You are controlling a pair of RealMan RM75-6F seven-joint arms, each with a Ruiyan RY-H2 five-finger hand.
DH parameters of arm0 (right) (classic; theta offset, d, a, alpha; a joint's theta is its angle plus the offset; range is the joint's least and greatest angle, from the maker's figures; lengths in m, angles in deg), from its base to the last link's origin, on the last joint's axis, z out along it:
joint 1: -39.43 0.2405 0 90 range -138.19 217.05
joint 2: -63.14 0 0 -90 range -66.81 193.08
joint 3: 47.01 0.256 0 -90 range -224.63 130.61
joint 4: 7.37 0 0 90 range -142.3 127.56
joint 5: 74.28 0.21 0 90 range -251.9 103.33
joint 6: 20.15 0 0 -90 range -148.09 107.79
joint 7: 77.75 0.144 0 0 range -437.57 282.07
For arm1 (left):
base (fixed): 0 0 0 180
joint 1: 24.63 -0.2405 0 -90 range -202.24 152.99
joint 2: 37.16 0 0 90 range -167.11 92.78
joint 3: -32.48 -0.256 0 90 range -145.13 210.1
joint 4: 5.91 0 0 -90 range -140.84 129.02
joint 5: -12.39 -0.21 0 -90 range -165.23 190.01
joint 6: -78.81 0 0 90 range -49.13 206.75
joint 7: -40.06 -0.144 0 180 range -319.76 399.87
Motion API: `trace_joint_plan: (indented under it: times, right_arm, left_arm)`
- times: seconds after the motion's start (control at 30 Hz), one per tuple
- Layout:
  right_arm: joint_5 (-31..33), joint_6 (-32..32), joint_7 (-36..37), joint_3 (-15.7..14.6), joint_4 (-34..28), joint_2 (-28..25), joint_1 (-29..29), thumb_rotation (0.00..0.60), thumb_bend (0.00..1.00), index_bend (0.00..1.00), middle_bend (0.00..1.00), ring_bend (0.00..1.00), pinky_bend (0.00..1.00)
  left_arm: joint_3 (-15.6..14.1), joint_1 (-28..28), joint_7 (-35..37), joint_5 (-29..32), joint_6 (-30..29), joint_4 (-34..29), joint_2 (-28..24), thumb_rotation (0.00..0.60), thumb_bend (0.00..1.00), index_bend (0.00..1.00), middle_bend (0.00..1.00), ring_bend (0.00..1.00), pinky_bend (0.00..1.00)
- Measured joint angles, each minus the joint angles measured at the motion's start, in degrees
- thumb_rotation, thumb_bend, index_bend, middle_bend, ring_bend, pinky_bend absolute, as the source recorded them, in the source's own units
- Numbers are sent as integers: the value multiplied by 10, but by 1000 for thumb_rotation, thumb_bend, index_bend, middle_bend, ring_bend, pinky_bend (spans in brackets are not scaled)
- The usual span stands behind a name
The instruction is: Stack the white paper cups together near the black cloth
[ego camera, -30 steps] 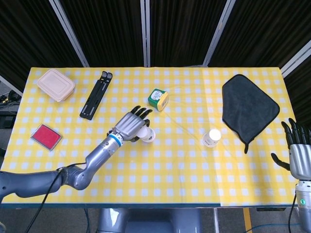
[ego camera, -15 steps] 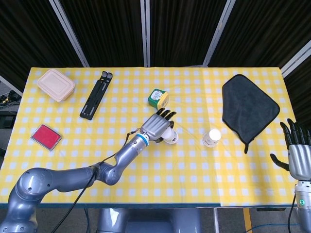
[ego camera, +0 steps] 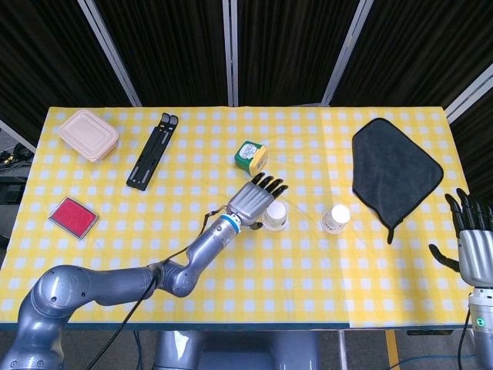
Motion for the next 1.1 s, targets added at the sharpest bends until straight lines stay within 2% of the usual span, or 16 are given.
trace_joint_plan:
  times: [0.27,0.47,0.57,0.7,0.83,1.0,1.1]
  right_arm:
    - [-2,1,-4,-2,0,2,1,600,81,37,0,0,0]
    - [0,9,-13,-2,6,10,6,600,81,37,0,0,0]
    - [2,14,-22,-1,9,17,11,600,81,37,0,0,0]
    - [4,19,-27,0,9,22,15,600,81,37,0,0,0]
    - [5,27,-21,1,-2,22,20,600,81,37,0,0,0]
    - [-5,47,-27,2,-36,15,37,600,81,46,0,0,0]
    - [-14,69,-54,3,-73,8,57,600,81,64,0,0,0]
  left_arm:
    - [-4,-47,20,-30,-66,-86,-69,600,233,0,0,0,0]
    - [-29,-135,52,-86,-162,-185,-167,600,233,0,0,0,0]
    - [-56,-189,70,-123,-224,-224,-220,600,234,0,0,0,0]
    - [-109,-281,102,-196,-304,-269,-294,600,234,0,0,0,0]
    - [-159,-362,140,-250,-363,-295,-347,600,233,0,0,0,0]
    - [-207,-445,181,-310,-421,-299,-367,600,233,0,0,0,0]
    - [-225,-486,201,-340,-451,-293,-369,600,233,0,0,0,0]
